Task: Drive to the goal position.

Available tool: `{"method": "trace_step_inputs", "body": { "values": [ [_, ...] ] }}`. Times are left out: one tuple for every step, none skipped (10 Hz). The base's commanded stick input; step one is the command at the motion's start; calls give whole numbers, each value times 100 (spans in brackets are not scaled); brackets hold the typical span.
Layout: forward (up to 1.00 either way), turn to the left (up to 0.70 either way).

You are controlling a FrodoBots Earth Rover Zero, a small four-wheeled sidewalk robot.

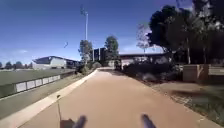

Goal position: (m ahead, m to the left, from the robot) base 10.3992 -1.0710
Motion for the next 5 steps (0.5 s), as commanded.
{"method": "trace_step_inputs", "body": {
  "values": [
    [100,0],
    [100,0],
    [100,0],
    [100,0],
    [100,0]
  ]
}}
